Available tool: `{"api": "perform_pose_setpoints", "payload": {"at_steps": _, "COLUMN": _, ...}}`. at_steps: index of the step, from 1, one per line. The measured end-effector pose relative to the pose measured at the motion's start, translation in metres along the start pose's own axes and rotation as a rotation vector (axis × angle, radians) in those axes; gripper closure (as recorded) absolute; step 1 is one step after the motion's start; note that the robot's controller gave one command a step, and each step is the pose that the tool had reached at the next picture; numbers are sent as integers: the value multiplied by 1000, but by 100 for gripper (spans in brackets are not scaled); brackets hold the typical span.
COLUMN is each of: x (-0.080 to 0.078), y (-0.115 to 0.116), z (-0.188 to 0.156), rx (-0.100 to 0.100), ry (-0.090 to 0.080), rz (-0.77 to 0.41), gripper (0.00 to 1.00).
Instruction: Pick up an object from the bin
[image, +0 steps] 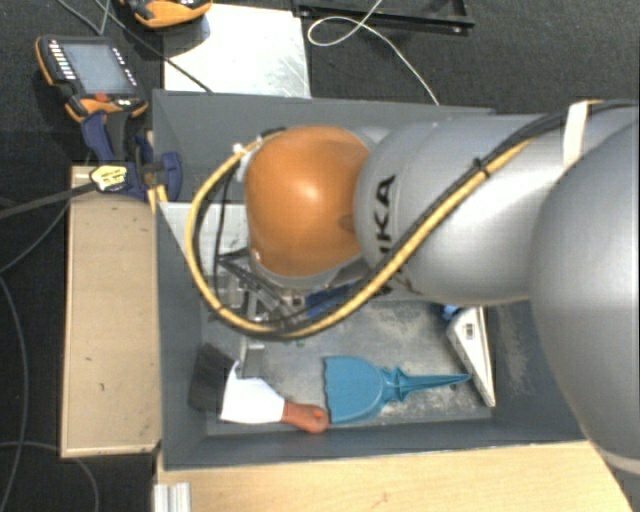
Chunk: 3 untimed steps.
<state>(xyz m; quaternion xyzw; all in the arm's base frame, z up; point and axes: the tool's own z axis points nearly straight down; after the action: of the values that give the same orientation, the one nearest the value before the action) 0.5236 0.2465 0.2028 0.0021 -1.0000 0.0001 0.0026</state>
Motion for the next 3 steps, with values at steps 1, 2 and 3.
{"api": "perform_pose_setpoints", "payload": {"at_steps": 1, "x": 0, "y": -1, "z": -1, "rx": -1, "ry": 0, "rz": 2, "gripper": 0}}
{"api": "perform_pose_setpoints", "payload": {"at_steps": 2, "x": -17, "y": -25, "z": 79, "rx": -1, "ry": -5, "rz": -194, "gripper": 0}}
{"api": "perform_pose_setpoints", "payload": {"at_steps": 3, "x": -9, "y": -17, "z": 11, "rx": -1, "ry": 2, "rz": -123, "gripper": 0}}
